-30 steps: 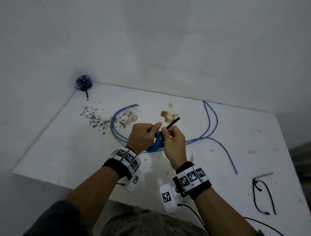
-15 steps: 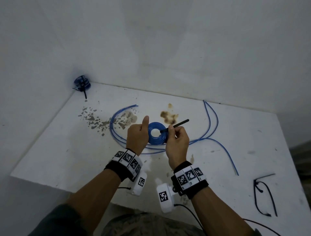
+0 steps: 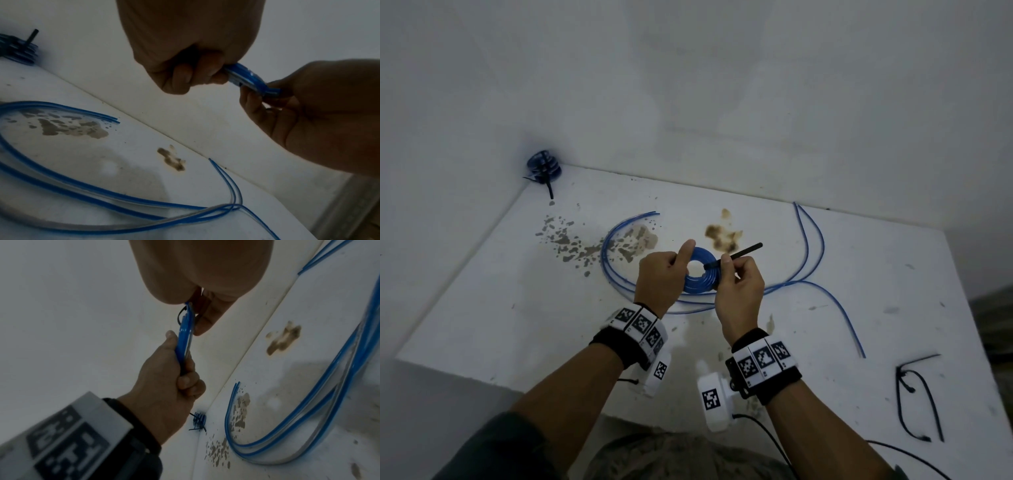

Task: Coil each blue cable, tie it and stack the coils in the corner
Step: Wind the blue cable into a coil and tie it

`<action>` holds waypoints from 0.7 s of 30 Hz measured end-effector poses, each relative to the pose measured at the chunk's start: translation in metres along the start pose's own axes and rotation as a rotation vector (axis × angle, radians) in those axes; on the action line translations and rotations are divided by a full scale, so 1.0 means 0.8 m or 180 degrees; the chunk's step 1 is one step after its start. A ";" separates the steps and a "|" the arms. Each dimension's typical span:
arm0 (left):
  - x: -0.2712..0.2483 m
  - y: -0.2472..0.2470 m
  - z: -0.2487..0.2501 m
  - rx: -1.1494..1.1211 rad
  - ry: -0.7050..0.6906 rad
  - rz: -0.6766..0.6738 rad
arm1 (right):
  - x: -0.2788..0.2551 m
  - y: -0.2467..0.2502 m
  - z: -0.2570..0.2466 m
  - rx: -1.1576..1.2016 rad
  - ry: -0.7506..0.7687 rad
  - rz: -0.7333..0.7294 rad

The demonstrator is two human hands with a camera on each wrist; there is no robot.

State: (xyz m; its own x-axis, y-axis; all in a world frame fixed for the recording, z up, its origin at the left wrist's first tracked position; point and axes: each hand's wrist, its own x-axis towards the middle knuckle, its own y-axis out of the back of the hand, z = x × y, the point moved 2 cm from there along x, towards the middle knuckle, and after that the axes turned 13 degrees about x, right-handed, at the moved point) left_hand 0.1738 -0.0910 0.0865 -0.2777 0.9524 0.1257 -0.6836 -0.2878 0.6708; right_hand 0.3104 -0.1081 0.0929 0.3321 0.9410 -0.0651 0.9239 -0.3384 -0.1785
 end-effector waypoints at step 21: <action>0.013 0.007 0.033 -0.0847 0.0568 -0.1623 | 0.040 -0.006 -0.005 0.0041 -0.0695 -0.0269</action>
State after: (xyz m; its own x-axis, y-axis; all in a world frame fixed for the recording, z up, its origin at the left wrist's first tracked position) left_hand 0.1848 -0.0802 0.1106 0.0364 0.9520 -0.3039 -0.8994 0.1638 0.4053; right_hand 0.3173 -0.0766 0.0957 0.2033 0.9439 -0.2601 0.9437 -0.2597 -0.2047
